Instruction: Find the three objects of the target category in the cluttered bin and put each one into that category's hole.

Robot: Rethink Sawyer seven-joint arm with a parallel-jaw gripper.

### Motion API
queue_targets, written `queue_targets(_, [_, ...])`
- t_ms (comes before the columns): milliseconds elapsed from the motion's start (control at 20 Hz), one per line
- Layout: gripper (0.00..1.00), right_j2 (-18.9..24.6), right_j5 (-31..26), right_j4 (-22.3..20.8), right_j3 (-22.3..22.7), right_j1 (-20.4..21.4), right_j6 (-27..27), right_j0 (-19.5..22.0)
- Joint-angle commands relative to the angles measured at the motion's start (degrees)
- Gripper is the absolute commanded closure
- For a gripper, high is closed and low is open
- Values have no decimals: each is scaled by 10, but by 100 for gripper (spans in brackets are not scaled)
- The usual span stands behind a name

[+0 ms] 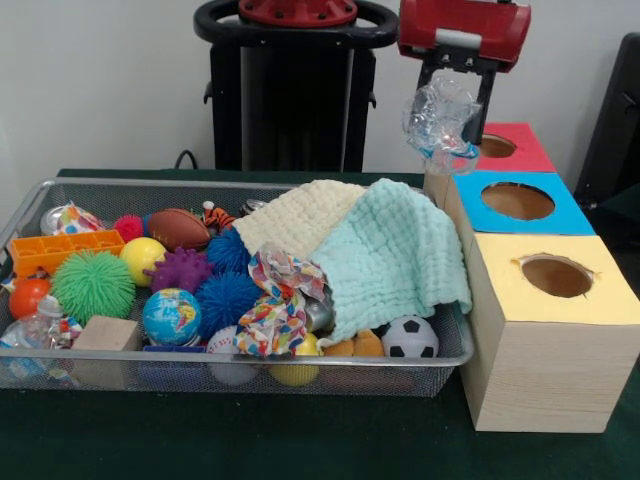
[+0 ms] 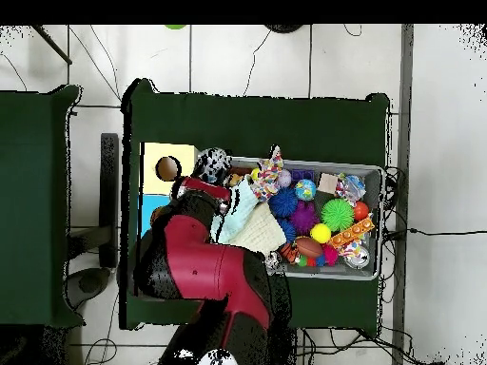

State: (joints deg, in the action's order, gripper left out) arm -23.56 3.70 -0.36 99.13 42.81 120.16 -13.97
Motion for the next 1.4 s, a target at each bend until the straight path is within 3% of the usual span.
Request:
queue_targets(50, [100, -13, 74, 38, 60, -45, 137, -14])
queue_targets(400, [100, -23, 142, 83, 72, -87, 132, -54])
queue_targets(1400, [100, 66, 241, 59, 141, -103, 148, -59])
